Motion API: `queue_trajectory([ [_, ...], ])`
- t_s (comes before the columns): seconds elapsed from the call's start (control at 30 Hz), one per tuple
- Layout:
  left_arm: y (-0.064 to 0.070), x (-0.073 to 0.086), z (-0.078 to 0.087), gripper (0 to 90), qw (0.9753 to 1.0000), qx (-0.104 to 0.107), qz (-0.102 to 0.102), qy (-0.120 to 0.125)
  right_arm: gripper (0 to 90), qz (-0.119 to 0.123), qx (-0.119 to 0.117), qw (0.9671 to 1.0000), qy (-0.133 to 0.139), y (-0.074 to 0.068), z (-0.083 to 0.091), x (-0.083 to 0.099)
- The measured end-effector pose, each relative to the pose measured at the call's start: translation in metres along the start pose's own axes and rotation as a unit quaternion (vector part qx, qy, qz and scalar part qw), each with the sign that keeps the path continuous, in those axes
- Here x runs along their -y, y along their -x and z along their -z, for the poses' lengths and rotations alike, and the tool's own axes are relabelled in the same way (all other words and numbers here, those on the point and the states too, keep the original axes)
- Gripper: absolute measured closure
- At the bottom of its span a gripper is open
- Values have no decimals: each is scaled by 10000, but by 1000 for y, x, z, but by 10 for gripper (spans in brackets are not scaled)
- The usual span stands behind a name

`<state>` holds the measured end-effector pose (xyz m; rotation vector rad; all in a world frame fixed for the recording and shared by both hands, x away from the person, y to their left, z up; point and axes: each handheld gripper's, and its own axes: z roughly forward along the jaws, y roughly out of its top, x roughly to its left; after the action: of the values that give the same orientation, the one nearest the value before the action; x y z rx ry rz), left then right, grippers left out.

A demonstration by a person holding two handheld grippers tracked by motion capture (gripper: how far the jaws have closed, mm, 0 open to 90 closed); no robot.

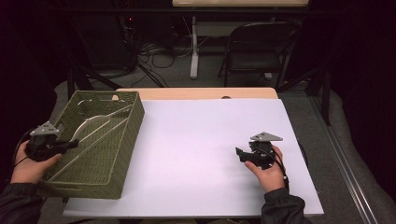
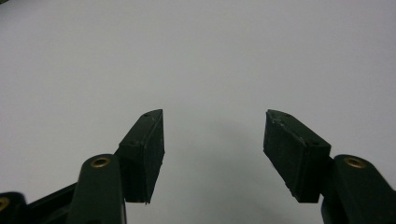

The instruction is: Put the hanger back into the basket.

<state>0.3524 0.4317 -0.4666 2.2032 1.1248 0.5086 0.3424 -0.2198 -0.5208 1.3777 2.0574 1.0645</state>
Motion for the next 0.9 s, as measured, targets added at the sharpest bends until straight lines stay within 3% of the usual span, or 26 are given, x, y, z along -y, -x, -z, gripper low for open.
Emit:
queue_trajectory([
  [0.3, -3, 0, -1, 866, 9998, -89, 156, -42, 379, -27, -4, 10000, 17, 1, 1, 0],
  [0.47, -9, 1, 8, 790, 9975, -494, 432, 245, 378, -9, -27, 10000, -3, 1, -1, 0],
  [0.53, -12, 1, 12, 755, 9959, -753, 454, 216, 378, -1, -16, 10000, -9, 0, -1, 0],
  [0.6, -14, 2, 15, 743, 9948, -831, 532, 234, 378, -6, -16, 10000, -12, 0, -1, -1],
  [0.7, -15, 2, 17, 698, 9922, -1144, 471, 145, 378, -11, -14, 10000, -12, 0, -1, -1],
  [0.9, -17, 2, 19, 572, 9906, -1082, 729, 405, 377, -1, -20, 10000, -15, 0, -1, 0],
])
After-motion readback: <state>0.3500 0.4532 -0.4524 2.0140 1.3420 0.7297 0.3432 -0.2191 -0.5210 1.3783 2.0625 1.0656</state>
